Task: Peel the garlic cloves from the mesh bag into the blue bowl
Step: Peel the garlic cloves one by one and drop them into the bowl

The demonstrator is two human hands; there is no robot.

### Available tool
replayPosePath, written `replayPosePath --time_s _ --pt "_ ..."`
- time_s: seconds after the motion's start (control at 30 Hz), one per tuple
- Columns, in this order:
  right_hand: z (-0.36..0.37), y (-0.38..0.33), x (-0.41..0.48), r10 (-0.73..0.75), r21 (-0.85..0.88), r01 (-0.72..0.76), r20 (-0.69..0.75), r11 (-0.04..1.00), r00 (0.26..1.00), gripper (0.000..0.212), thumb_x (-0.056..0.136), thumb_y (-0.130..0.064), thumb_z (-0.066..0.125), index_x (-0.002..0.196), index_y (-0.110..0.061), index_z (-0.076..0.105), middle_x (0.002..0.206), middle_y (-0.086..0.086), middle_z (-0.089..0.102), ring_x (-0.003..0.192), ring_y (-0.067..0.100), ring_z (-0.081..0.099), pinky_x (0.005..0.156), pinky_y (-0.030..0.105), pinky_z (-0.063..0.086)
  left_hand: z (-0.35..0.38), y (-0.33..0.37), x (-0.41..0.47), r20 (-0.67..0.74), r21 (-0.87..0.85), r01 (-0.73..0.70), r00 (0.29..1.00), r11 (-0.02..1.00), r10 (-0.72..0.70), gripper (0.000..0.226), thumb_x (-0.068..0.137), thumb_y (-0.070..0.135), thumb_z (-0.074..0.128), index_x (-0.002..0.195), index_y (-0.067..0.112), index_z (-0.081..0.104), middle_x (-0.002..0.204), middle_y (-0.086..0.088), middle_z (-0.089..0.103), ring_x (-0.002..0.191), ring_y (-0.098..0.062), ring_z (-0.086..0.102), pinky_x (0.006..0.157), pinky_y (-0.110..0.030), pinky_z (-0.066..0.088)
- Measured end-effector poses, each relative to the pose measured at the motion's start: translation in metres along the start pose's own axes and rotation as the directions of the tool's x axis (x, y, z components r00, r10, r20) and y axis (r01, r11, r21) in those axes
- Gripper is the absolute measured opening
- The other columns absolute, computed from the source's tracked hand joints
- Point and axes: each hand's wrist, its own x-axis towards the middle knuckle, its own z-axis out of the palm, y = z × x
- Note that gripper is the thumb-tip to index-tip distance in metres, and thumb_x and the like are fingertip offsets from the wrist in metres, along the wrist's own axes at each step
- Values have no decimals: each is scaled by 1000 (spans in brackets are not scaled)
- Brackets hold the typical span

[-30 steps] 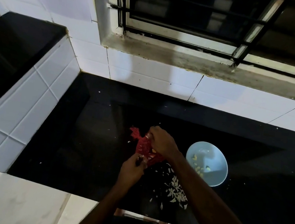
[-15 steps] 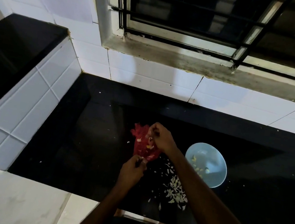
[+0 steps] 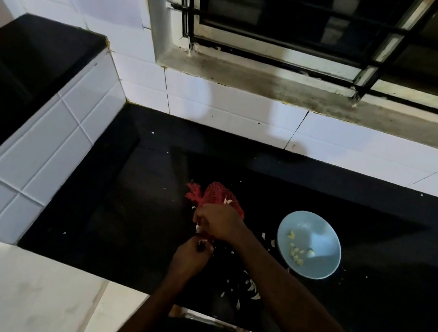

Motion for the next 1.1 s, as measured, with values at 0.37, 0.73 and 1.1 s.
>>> replayPosePath --time_s 0.37,0.73,1.1 --pt "-1 -15 -18 -28 125 60 -240 990 970 20 92 -21 59 107 -29 49 95 -6 66 81 17 65 70 35 51 2 -9 7 26 33 7 1000 999 -8 32 79 51 52 90 24 65 98 -8 75 92 -32 73 86 -47 60" --pt "42 38 -128 380 663 -82 -319 744 868 19 105 -29 50 110 -33 68 96 -21 61 80 -9 59 76 19 47 22 -9 9 66 22 -78 995 997 77 12 88 49 60 84 38 63 89 2 73 83 -24 73 80 -42 61" --pt "67 17 -178 510 846 -102 -215 524 833 10 104 -29 54 96 -22 53 76 -2 71 65 15 69 60 29 53 53 14 -12 179 -40 -320 930 947 322 7 94 21 72 96 15 76 87 1 77 71 -4 69 67 -20 54"
